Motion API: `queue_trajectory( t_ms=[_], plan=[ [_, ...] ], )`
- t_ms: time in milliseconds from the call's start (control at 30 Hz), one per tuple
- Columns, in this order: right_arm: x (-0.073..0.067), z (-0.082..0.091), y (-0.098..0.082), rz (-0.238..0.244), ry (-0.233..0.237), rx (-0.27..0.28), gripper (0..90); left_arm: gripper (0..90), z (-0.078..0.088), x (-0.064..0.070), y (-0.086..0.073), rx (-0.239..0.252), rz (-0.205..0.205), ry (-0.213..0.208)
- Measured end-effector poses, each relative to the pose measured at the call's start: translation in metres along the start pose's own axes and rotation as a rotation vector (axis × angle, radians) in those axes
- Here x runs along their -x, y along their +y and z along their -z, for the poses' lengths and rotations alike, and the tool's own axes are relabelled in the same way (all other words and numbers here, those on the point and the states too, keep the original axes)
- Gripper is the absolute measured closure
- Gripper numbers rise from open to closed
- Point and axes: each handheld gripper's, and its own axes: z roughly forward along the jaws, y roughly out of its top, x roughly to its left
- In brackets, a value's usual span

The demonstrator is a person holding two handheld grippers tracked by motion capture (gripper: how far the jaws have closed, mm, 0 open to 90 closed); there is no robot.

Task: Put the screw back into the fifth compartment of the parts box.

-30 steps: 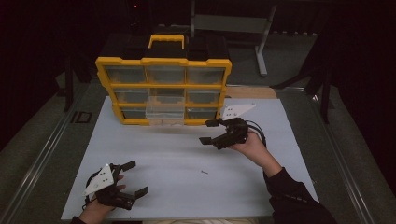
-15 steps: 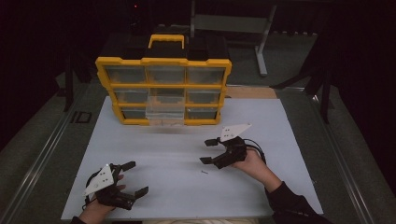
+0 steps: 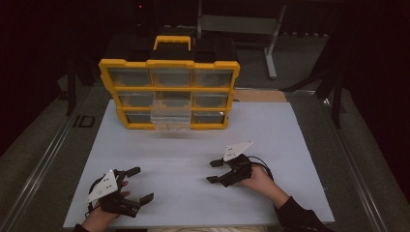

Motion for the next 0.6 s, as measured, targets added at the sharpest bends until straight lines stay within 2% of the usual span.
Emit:
queue_trajectory(
  t_ms=[267, 333, 433, 600],
  plan=[
    [0.000, -0.005, -0.007, 0.023, 0.003, -0.054, 54.3, 1.3, 0.000, 0.000, 0.000, 0.001, 0.000, -0.001],
    [0.000, -0.007, -0.009, 0.033, -0.011, -0.070, 56.6, 1.3, 0.000, 0.000, 0.000, 0.001, 0.000, -0.001],
    [0.004, -0.011, -0.012, 0.025, -0.025, -0.088, 62.4, 1.3, 0.000, 0.000, 0.000, 0.002, 0.001, -0.001],
    [0.008, -0.017, -0.015, 0.023, -0.035, -0.116, 67.0, 1.3, -0.001, 0.000, 0.001, 0.004, 0.003, -0.002]
  ],
)
